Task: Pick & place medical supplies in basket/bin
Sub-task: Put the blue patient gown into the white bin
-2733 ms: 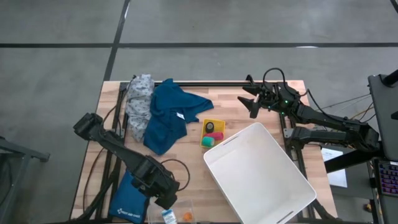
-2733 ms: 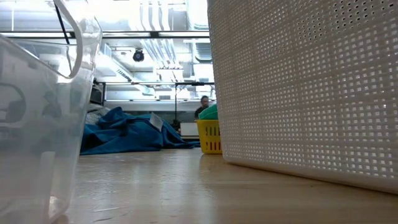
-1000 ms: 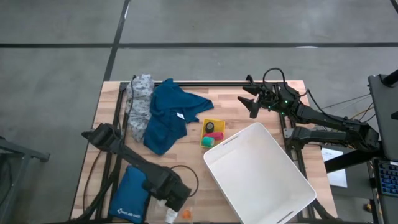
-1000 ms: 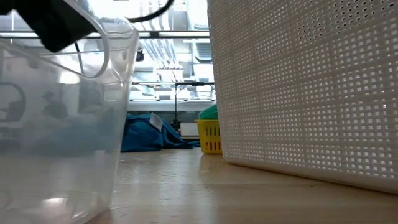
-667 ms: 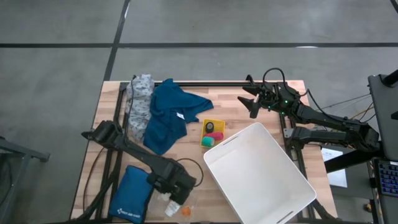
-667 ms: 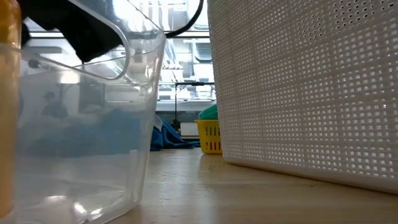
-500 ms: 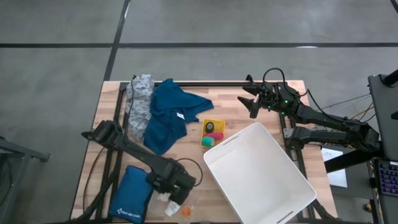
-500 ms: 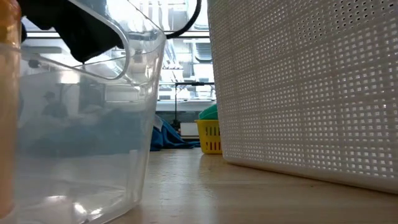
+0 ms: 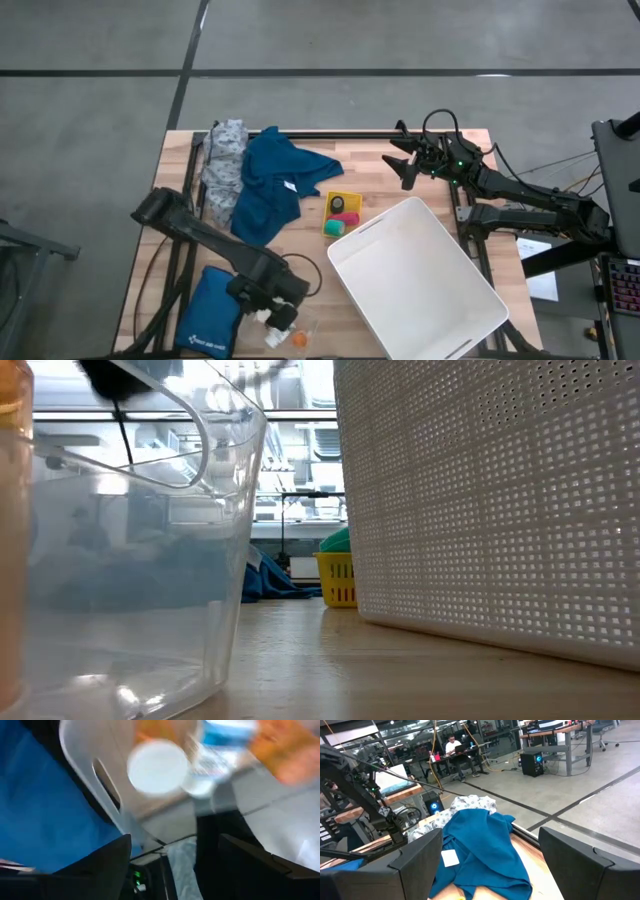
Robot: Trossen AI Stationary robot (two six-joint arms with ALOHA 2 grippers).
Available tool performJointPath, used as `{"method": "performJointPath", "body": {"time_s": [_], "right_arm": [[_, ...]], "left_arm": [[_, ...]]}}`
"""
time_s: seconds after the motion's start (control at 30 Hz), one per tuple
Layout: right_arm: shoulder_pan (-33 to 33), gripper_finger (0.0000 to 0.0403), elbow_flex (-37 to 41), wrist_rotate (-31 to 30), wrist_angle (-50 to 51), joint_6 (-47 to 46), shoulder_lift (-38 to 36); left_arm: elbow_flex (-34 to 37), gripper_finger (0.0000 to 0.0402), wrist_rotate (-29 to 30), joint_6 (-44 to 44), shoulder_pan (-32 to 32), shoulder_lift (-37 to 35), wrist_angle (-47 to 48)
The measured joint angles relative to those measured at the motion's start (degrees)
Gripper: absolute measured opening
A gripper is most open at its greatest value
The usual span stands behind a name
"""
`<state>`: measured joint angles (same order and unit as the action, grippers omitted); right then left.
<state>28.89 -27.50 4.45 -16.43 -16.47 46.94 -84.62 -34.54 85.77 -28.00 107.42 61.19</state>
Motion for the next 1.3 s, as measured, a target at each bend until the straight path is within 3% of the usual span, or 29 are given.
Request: {"method": "performJointPath", "body": {"time_s": [0.1, 0.3, 0.4, 0.53, 0.67, 0.87, 1.3], "right_arm": [[0.0, 0.0325, -0.01, 0.0, 0.0, 0.0, 0.0], [-0.01, 0.0325, -0.01, 0.0, -0.02, 0.02, -0.04], [-0.01, 0.0325, -0.01, 0.0, 0.0, 0.0, -0.04], [0.01, 0.0325, -0.01, 0.0, 0.0, 0.0, -0.04], [0.01, 0.0325, -0.01, -0.02, 0.0, 0.0, -0.04], [-0.01, 0.0325, -0.01, 0.0, 0.0, 0.0, -0.04], [-0.01, 0.0325, -0.01, 0.0, 0.0, 0.0, -0.04]], "left_arm": [[-1.02, 0.0307, 3.25, 2.31, -0.47, -4.29, -0.03], [-1.37, 0.0307, 21.65, 2.07, 0.4, -13.94, 0.42], [-1.37, 0.0307, 30.6, -2.73, 0.97, -17.86, 0.38], [-1.36, 0.0307, 44.42, -15.59, 1.11, -21.43, -0.22], [-1.35, 0.0307, 53.48, -17.88, 1.15, -24.74, -1.08], [-1.35, 0.0307, 55.57, -22.59, 5.09, -27.89, -0.33], [-1.3, 0.0308, 56.14, -22.99, 18.59, -27.45, 1.21]]}}
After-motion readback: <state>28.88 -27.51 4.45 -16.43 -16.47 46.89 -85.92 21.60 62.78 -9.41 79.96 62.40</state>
